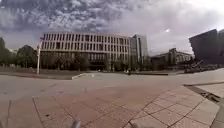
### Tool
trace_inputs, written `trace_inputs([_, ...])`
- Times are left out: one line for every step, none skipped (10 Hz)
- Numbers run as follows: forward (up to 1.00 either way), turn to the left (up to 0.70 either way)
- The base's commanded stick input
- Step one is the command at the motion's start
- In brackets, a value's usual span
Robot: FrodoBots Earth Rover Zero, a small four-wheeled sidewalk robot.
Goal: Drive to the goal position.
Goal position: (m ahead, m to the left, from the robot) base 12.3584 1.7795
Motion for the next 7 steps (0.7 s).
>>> trace_inputs([0.7, 0.0])
trace_inputs([0.7, 0.0])
trace_inputs([0.7, 0.0])
trace_inputs([0.7, 0.0])
trace_inputs([0.7, 0.0])
trace_inputs([0.7, 0.0])
trace_inputs([0.7, 0.0])
